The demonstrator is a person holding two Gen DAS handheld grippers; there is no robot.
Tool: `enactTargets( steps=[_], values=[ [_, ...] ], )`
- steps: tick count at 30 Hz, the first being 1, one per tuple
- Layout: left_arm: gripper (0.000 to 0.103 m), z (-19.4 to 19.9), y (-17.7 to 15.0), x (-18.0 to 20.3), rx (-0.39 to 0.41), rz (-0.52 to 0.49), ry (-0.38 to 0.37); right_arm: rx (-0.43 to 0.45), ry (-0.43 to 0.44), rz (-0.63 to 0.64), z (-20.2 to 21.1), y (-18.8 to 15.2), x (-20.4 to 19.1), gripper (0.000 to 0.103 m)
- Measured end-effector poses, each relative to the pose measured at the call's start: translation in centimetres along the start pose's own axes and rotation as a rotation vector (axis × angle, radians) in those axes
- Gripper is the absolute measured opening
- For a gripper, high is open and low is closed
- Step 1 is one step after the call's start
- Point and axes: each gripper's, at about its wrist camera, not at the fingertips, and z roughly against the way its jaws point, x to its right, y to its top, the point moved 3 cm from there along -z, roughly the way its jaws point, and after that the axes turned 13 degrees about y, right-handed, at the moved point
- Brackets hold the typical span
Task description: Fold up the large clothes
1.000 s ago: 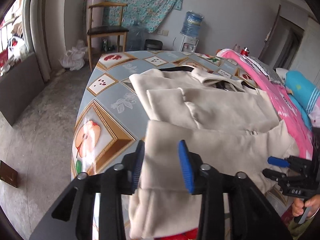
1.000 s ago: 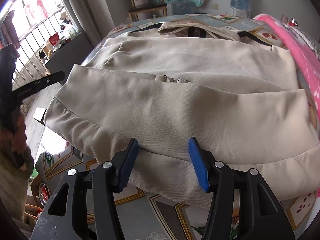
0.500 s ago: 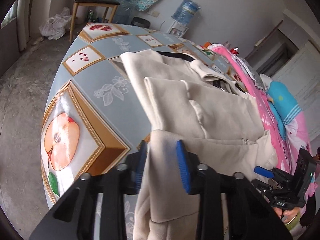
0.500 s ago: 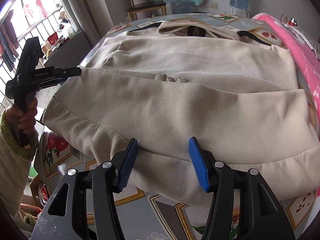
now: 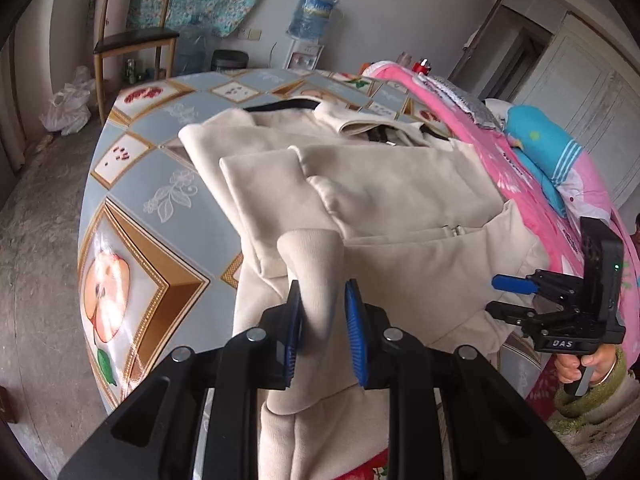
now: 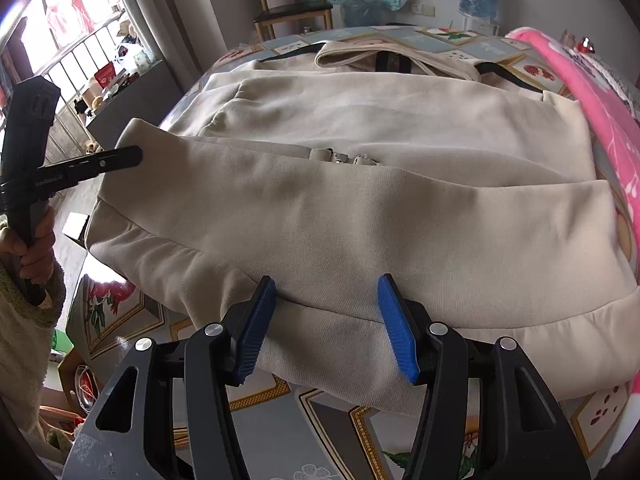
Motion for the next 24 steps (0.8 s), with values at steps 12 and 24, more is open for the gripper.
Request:
enactTargets(
  steps=[12, 24],
  values=[
    [0.021, 0.5, -0.5, 2.0, 0.000, -0.102, -0.029, -0.006, -0.006, 0.005, 0.0, 0.0, 0.1, 0.052],
    [0.012, -0.9, -1.1, 3.5, 0.002, -0.136, 0.307, 0.007, 0.005, -0.014, 0.8, -0.1, 0.2, 0.054]
  ],
)
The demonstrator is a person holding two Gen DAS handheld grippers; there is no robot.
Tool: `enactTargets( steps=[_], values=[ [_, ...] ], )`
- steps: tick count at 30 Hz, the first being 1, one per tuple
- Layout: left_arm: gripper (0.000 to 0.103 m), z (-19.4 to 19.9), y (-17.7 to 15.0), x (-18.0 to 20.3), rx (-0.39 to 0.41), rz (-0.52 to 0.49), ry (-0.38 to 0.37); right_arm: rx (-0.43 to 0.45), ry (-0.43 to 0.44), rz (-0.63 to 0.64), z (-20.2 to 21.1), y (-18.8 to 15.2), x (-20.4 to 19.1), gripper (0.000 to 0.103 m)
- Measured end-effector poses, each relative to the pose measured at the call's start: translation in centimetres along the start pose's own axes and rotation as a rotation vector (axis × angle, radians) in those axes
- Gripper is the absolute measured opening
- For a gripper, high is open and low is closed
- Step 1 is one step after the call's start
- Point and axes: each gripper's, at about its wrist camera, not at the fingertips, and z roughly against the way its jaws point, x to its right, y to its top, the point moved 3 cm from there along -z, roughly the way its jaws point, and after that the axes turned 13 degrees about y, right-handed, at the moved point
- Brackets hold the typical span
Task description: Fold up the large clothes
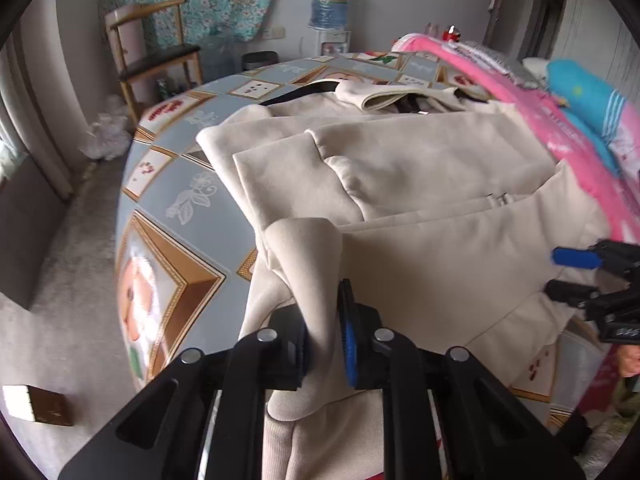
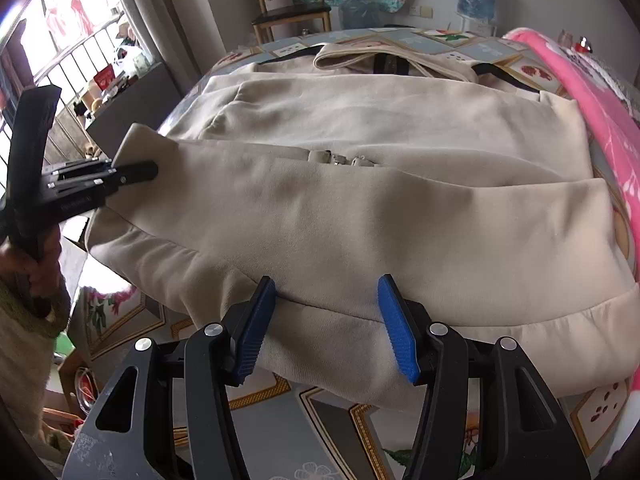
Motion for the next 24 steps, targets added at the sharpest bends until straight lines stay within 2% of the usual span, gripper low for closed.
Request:
enactTargets(
  steps=[2, 5, 8, 11, 13, 17, 24],
  values=[
    [0.010, 0.1, -0.1, 0.7, -0.001, -0.004, 0.065, 0.023, 0.019, -0.023, 1.1, 0.0, 0.5, 0.056],
    [0.010, -0.1, -0.4, 1.1, -0.011, 0.030, 0.126, 0.087, -0.014, -0.059, 4.0, 0.0, 2.6, 0.066],
    [0.010, -0.6, -0.7, 1.2, -0.035, 0.072, 0.139, 0.167, -0.071, -0.124, 7.7, -0.1, 6.2, 0.072],
    [0.010, -0.6, -1.0, 1.1, -0.044, 0.087, 0.144, 0.207, -0.130, -0.194, 10.3, 0.1, 10.3, 0.072],
    [0.010, -0.5, -0.9, 1.2, -0.049, 0.087, 0.147, 0.230, -0.127, -0.234, 11.4, 0.5, 12.9, 0.072],
    [0.010, -0.5, -1.0, 1.4, -0.053, 0.080, 0.161, 0.224, -0.100, -0.262, 10.8, 2.0, 15.9, 0.071],
    [0.010, -0.6, -0.8, 1.5, -0.058, 0.090, 0.164, 0.140, 0.027, -0.358, 6.9, 3.7, 20.4, 0.053]
  ],
)
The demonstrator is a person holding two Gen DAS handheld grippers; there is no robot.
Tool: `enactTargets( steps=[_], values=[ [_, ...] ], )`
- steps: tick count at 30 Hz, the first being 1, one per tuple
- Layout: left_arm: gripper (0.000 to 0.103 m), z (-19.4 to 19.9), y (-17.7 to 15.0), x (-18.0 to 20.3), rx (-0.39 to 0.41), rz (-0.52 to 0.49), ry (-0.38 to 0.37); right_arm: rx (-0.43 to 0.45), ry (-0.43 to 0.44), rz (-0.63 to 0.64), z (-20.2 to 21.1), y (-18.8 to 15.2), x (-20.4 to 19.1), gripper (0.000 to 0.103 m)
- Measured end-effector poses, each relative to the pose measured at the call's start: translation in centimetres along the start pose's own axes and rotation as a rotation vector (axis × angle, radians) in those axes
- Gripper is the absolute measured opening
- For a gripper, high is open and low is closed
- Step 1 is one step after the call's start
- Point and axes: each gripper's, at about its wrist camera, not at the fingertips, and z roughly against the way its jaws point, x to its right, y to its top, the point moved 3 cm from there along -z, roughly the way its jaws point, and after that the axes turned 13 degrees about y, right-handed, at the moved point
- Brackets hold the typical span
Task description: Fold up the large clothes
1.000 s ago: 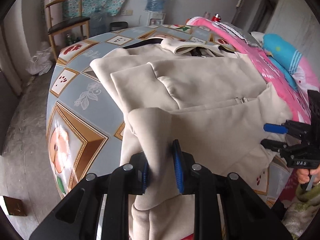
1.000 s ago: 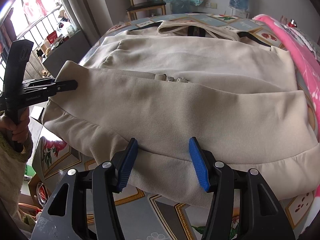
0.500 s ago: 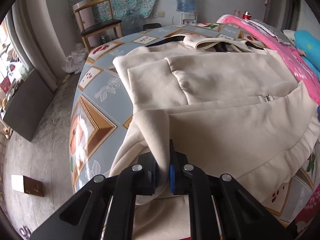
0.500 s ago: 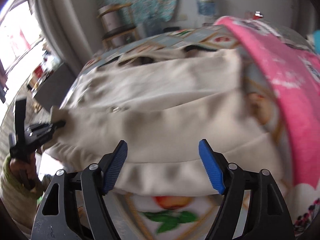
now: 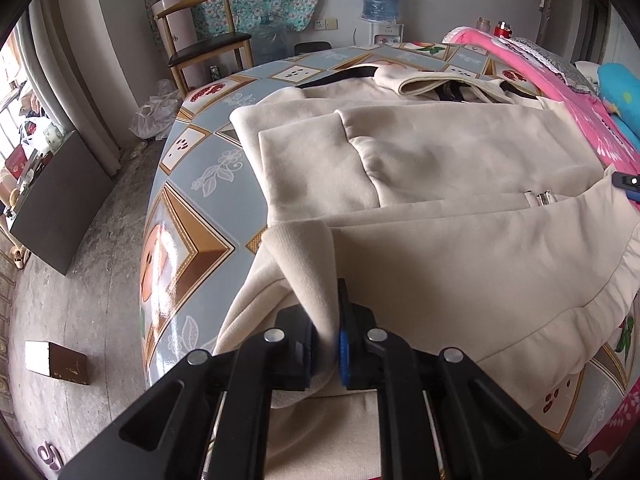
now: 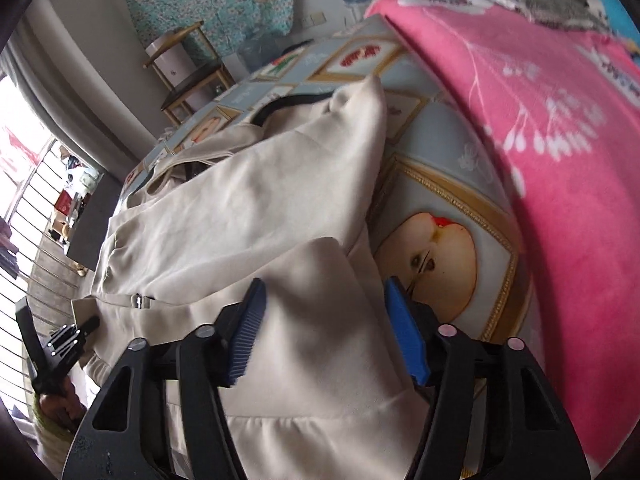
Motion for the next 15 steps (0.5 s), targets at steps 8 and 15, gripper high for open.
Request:
enactTargets(
  steps=[8, 15],
  values=[
    [0.010, 0.0, 0.0, 0.0, -0.001, 0.001, -0.001, 0.007, 0.058, 0.058, 2.4, -0.8, -1.3, 0.030],
    [0.010, 0.0, 0.0, 0.1, -0.001, -0.001, 0.000, 0.004, 0.088, 0.218, 3.7, -1.9, -4.6, 0.031]
  ],
)
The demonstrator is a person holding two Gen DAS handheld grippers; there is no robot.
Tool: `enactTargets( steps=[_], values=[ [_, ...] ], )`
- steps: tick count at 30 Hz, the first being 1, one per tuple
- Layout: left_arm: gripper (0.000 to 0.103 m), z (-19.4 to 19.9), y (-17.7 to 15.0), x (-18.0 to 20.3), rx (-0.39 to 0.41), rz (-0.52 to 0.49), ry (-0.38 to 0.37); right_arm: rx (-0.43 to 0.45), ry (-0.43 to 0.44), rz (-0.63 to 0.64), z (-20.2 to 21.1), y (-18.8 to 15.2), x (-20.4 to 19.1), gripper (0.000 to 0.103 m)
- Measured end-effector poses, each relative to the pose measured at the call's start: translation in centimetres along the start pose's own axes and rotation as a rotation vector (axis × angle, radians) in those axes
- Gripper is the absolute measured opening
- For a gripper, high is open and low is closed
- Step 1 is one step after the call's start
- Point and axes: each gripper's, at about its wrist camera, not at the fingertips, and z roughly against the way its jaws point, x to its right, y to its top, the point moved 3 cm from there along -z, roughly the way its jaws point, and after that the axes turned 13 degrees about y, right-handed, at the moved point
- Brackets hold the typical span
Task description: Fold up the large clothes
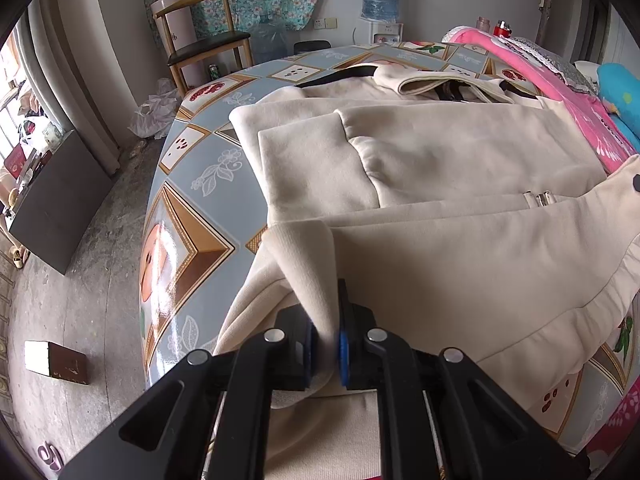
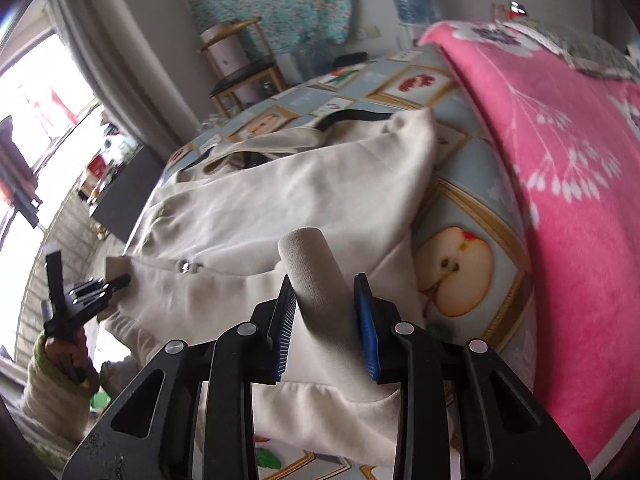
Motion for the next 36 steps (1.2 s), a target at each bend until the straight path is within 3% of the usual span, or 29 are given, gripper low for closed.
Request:
enactTargets(
  steps=[3, 9, 10, 12, 14, 20, 28, 36],
  values=[
    [0.010, 0.0, 0.0, 0.0, 0.001, -0.004, 0.001, -0.027, -0.031, 0.014, -0.9, -0.2, 0.1, 0.031],
    [0.010, -0.1, 0.0, 0.0, -0.004, 0.000, -0.006, -0.042, -0.052, -0.076, -2.6, -0.3, 2.4, 0.036],
    [0.010, -0.1, 0.0, 0.0, -0.005, 0.002, -0.008, -0.046, -0.052, -0.085, -2.7, -0.4, 2.6, 0.033],
    [0.010, -0.2, 0.0, -0.1, -0.005, 0.005, -0.011, -0.051, -0.087, -0.068, -2.8, -0.6, 2.2, 0.017],
    [0.010, 0.1, 0.0, -0.1, 0.001, 0.008, -0.010, -0.052, -0.137, -0.019, -2.6, -0.9, 1.0, 0.010],
    [0.007, 2.6, -0.4, -0.2, 0.082, -0.017, -0.019, 0.028, -0.262, 0.083, 0.2, -1.8, -2.9, 0.006],
    [0.006, 7.6, -1.5, -0.9, 0.211, -0.035, -0.047, 0.135, -0.303, 0.067, 3.4, -2.6, -4.7, 0.006],
    [0.006, 8.2, -2.1, -1.2, 0.231, -0.019, -0.033, 0.153, -0.355, 0.063, 2.8, -2.8, -5.5, 0.006]
  ],
)
